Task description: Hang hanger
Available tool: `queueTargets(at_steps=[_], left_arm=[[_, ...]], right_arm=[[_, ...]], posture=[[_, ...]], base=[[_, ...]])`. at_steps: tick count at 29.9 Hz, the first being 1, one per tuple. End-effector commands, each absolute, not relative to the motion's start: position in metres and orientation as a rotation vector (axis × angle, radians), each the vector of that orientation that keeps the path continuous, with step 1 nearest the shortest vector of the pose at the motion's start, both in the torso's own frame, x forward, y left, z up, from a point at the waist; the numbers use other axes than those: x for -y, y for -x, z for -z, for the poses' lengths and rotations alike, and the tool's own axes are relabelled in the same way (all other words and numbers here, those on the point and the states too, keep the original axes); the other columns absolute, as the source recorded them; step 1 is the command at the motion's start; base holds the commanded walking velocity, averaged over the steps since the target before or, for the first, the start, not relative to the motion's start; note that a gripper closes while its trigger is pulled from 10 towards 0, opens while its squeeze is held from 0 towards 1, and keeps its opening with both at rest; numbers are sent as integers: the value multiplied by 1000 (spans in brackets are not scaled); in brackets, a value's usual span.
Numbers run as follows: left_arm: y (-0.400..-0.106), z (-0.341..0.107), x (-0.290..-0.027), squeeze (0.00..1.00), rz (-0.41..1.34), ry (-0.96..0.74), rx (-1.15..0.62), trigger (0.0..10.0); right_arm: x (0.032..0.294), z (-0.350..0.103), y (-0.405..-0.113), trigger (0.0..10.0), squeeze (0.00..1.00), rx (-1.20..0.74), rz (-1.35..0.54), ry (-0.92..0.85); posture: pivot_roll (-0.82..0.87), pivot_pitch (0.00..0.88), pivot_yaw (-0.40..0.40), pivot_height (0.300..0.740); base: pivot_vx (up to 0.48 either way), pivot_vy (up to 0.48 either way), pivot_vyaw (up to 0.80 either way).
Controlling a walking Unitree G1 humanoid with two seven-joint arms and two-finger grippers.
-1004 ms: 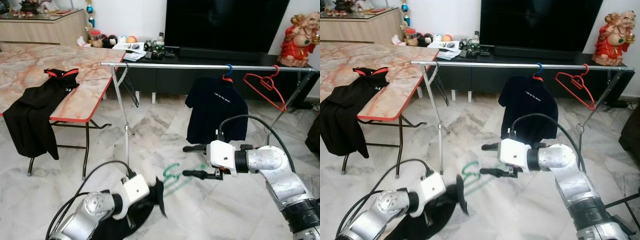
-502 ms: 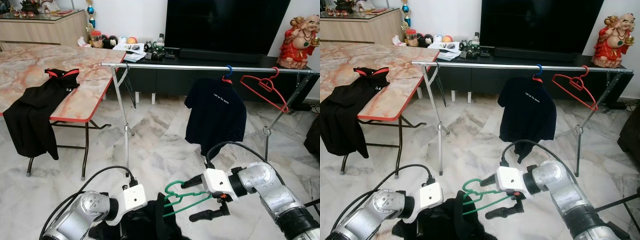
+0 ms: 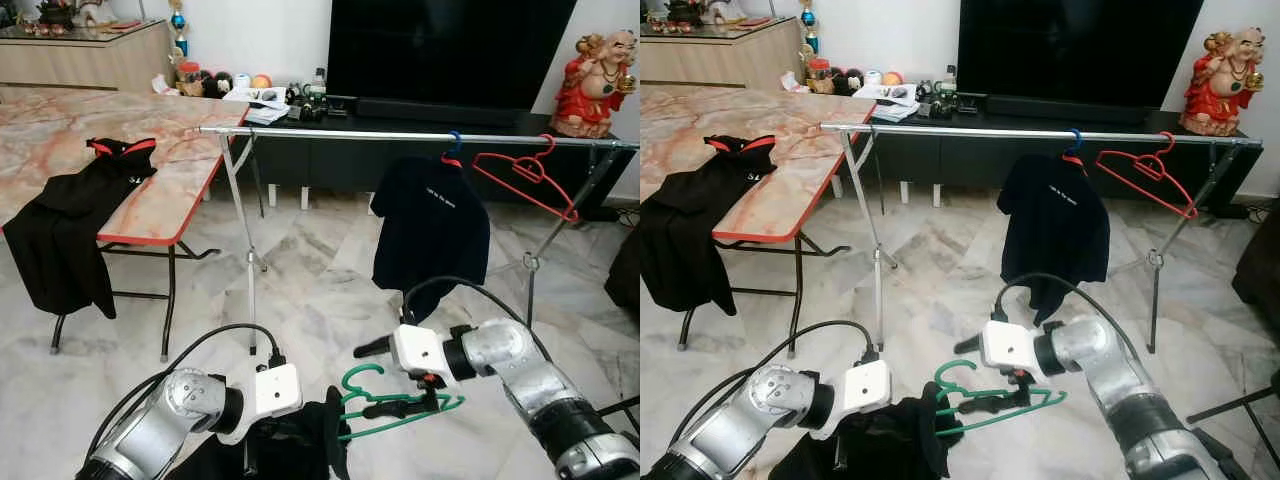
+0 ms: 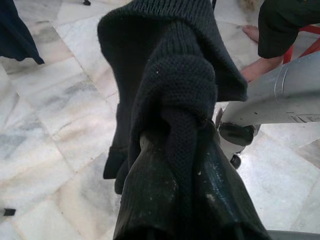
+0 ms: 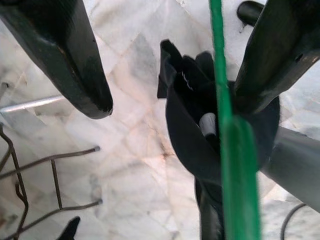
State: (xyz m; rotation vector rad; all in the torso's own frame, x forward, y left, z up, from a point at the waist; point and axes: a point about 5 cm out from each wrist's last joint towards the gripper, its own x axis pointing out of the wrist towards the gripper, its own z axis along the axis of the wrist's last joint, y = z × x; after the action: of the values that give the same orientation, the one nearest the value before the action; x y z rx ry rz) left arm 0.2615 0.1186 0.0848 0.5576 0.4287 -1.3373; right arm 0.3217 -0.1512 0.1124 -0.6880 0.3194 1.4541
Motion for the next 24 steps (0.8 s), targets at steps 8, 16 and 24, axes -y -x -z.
queueTargets(at_steps=[8,16,24], left_arm=[[-262,-96,-112,0,1375,-567,-397,10000],[-262,-103,-106,0,1396,-563,-371,10000],[-261,-104,-104,0,1407,-561,-368,10000]], right_arm=[[153,-100,-320,10000,0,-392,-1479,724],[146,-96,-319,8588,0,-392,-1501,690],[144,-91,-316,0,0,-411,-1525,658]], posture=[[153,0,-55,740],[163,0,-56,740],[166,0,-58,740]], base=[[0,0,0],[0,0,0],[0,0,0]])
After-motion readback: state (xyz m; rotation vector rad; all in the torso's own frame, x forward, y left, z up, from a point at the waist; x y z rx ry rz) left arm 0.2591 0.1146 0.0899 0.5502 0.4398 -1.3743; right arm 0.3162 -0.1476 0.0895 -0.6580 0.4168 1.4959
